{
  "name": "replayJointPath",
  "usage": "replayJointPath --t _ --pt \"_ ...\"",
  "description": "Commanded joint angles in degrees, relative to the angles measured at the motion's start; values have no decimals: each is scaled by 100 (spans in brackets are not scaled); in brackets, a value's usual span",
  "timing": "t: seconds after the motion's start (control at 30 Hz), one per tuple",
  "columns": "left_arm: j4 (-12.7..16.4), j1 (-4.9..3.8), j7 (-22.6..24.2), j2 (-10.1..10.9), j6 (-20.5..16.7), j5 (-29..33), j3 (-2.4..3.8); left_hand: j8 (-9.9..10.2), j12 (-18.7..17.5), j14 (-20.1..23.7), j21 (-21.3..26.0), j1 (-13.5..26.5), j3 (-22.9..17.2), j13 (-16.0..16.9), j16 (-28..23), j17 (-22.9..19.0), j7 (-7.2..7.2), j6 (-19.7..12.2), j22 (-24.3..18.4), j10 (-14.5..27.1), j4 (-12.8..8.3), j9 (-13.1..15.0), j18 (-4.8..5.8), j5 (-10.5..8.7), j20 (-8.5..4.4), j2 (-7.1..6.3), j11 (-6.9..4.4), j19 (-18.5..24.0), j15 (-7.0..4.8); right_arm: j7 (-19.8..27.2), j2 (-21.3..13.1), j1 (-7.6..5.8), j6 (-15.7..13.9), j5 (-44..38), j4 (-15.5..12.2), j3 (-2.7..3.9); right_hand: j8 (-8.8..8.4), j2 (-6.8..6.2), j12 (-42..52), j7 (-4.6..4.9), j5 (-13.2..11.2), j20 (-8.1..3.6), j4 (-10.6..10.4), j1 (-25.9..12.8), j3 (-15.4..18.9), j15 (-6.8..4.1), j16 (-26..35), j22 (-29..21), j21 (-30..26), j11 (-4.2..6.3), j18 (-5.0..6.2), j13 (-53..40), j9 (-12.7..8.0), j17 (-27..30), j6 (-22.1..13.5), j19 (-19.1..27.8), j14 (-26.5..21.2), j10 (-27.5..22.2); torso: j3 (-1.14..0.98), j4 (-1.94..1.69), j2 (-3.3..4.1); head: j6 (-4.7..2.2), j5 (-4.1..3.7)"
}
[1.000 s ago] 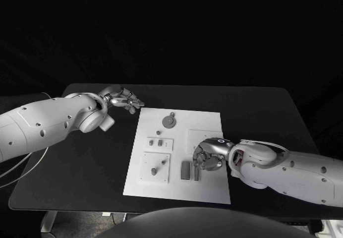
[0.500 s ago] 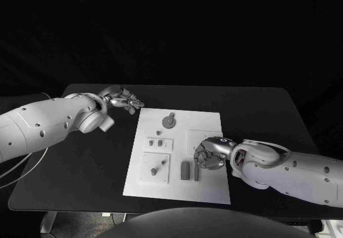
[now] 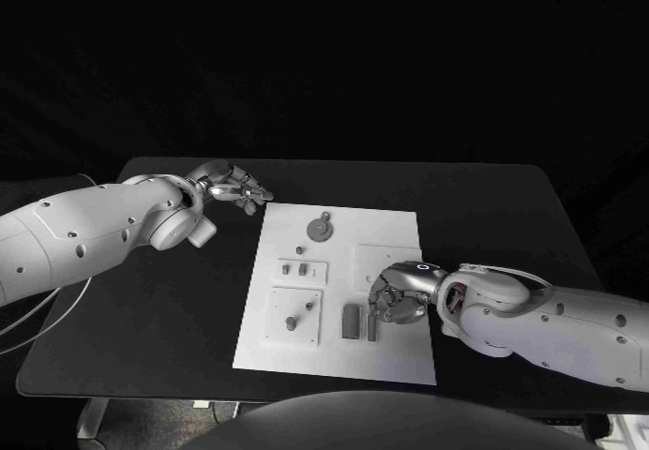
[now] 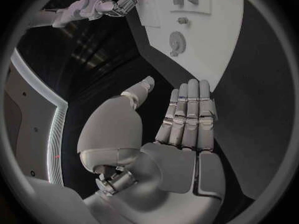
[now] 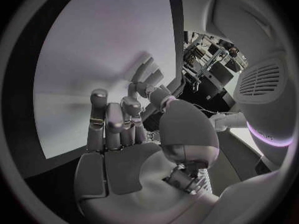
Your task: Assemble the parts on the task board
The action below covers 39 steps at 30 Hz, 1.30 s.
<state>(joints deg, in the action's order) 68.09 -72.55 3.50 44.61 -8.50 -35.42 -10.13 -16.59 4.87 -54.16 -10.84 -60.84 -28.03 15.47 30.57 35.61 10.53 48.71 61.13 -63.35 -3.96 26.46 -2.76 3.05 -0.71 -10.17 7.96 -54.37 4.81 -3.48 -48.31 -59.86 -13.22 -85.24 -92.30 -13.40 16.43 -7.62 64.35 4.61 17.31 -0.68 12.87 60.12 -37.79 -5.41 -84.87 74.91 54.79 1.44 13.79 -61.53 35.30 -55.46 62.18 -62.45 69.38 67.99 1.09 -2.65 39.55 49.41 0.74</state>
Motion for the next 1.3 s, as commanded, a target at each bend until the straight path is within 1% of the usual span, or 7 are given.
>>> replayJointPath --t 0.03,0.37,0.5,0.57,0.7,0.9,1.3 --pt "8 -6 19 -10 35 -9 3 -21 -5 -31 34 -10 10 6 -27 10 -10 -24 6 -5 15 -9 -120 2 0 27 15 -23 18 79 4 7 198 -10 -14 -3 1 -1 -4 -6 14 -4 25 51 2 -31 2 17 -29 23 121 -1 8 -7 11 -25 -16 2 -1 -5 2 16 0" --pt "8 -6 18 -15 35 -9 3 -20 -9 -32 35 -14 11 5 -30 14 -9 -25 7 1 13 -9 -120 2 0 30 18 -23 18 67 54 8 180 -39 9 -3 9 35 0 -7 16 -5 53 85 3 -26 -1 20 -29 24 121 -4 12 -13 17 -19 -15 6 2 -1 2 17 4" --pt "6 -6 16 -14 29 -9 3 -20 -10 -32 36 -15 11 5 -30 15 -9 -26 8 2 13 -9 -120 2 0 30 19 -24 18 65 93 9 224 -82 32 -3 18 132 4 -8 19 -8 87 127 -13 -20 -4 23 -27 26 121 -6 17 -17 26 -17 -14 14 3 -6 0 19 2" --pt "5 -6 16 -13 30 -10 3 -20 -10 -32 36 -16 12 5 -31 15 -9 -26 8 3 13 -10 -120 2 0 31 19 -24 19 56 106 9 275 -130 39 -3 24 259 8 -12 23 -10 146 190 -59 -13 -13 29 -25 30 121 -8 19 -38 41 -9 -2 20 4 -7 0 23 3" --pt "5 -6 16 -14 35 -10 3 -20 -11 -32 37 -17 12 4 -32 17 -9 -27 8 5 12 -10 -120 2 0 30 20 -24 19 11 128 16 397 -278 66 -4 37 342 14 -23 24 -3 207 224 -96 1 -16 37 -23 38 121 -14 19 -35 74 7 -12 26 5 -5 0 30 0" --pt "6 -6 16 -13 36 -11 3 -19 -14 -33 38 -20 14 4 -34 19 -8 -28 9 9 11 -10 -120 2 1 31 21 -24 19 -46 141 26 509 -478 76 -4 54 366 18 -35 24 6 249 234 -111 14 -21 46 -19 48 121 -21 23 -43 112 20 -17 27 4 -4 -1 39 2" --pt "-32 -4 32 -46 30 -33 3 -19 -17 -34 40 -22 16 3 -38 24 -7 -30 11 14 10 -11 -120 2 1 33 24 -24 19 -41 123 38 482 -653 80 -4 65 373 22 -44 23 11 282 244 -123 27 -32 53 -13 57 121 -26 26 -66 138 29 -11 28 4 -1 11 45 -8"
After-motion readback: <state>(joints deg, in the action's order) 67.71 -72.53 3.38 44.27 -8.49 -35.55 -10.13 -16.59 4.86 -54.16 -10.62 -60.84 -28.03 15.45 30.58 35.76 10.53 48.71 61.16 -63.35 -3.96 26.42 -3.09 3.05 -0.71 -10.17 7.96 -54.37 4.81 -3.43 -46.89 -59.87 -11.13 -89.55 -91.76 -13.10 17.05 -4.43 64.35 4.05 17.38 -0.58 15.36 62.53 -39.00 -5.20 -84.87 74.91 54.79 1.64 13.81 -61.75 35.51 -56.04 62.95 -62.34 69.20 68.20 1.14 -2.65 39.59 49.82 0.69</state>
